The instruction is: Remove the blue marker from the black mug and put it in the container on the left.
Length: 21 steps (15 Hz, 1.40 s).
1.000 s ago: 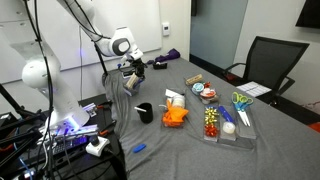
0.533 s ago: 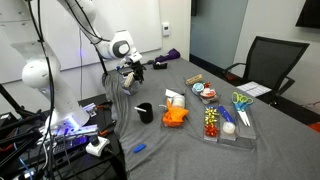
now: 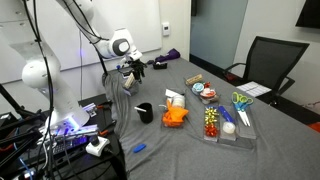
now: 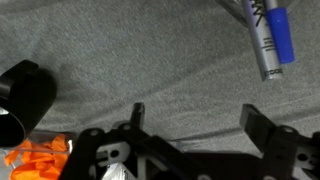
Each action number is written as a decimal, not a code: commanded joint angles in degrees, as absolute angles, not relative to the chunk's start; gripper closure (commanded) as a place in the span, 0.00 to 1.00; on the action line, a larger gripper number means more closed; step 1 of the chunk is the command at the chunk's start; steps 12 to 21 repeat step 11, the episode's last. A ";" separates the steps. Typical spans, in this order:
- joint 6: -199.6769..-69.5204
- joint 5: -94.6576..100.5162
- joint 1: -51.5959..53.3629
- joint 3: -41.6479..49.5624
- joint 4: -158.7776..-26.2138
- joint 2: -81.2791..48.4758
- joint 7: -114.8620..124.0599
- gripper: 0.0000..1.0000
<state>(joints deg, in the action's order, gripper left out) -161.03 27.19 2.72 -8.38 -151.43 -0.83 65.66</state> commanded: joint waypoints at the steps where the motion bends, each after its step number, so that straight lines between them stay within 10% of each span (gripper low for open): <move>1: -155.94 29.97 2.29 -7.65 -152.19 2.57 64.80 0.00; 21: -144.10 15.00 2.34 -4.63 -152.57 10.43 40.63 0.00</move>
